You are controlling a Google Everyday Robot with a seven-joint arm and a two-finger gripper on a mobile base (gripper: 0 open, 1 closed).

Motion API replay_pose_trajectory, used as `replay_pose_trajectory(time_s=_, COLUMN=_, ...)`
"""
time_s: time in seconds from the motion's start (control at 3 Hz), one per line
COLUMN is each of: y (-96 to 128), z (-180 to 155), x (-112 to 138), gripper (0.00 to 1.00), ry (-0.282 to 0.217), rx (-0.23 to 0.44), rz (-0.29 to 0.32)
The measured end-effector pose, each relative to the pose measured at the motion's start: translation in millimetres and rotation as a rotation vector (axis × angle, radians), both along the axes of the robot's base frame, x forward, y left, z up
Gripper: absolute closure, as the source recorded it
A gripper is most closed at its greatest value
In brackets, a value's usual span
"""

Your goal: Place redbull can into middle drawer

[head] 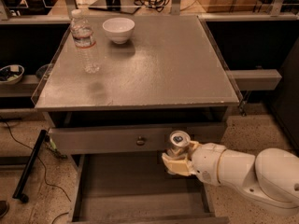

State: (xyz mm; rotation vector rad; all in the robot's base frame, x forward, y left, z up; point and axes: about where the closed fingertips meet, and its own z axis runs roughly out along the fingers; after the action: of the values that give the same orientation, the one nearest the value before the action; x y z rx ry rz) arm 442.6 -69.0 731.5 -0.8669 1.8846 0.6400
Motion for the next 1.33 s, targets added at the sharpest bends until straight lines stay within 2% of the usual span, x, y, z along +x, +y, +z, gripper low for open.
replay_pose_trajectory(time_s=0.33, y=0, z=-4, x=0, gripper=1.00, ry=0.003, rx=0.001, rz=-0.007)
replay_pose_trajectory(time_s=0.67, y=3, z=-25, x=0, gripper=1.00, ry=0.019, rx=0.010, rz=-0.046)
replay_pose_trajectory(time_s=1.0, y=5, z=-49, x=7, gripper=1.00, ry=0.006, rx=0.039, rz=-0.104)
replay_pose_trajectory(time_s=1.33, y=16, z=-78, x=24, gripper=1.00, ry=0.010, rx=0.046, rz=-0.131)
